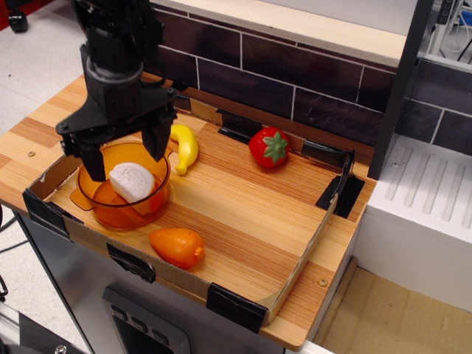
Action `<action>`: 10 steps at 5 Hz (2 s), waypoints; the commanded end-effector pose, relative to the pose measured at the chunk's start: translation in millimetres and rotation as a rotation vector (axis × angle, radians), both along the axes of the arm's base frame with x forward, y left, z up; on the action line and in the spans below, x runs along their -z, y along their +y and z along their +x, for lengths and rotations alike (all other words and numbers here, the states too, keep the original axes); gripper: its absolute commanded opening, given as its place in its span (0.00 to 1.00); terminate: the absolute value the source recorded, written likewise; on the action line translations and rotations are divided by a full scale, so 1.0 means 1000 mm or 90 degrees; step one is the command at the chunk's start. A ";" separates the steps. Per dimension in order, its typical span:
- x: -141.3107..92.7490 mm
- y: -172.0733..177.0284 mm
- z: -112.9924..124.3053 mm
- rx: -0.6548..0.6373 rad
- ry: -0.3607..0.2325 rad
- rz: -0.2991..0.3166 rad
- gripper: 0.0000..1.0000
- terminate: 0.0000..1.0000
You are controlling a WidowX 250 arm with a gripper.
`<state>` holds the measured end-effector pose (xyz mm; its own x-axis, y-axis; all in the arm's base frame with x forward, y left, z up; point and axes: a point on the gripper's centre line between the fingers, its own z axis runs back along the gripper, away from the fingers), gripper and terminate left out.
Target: Take sushi out of pot
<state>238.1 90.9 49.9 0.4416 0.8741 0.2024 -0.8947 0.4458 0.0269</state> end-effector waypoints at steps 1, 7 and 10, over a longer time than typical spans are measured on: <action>0.012 -0.002 0.001 -0.026 -0.005 0.007 1.00 0.00; 0.001 0.010 0.006 -0.036 -0.015 0.018 0.00 0.00; -0.086 -0.008 0.000 -0.059 -0.119 0.063 0.00 0.00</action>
<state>240.9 83.5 123.4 0.3497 0.8751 0.3346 -0.9207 0.3870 -0.0498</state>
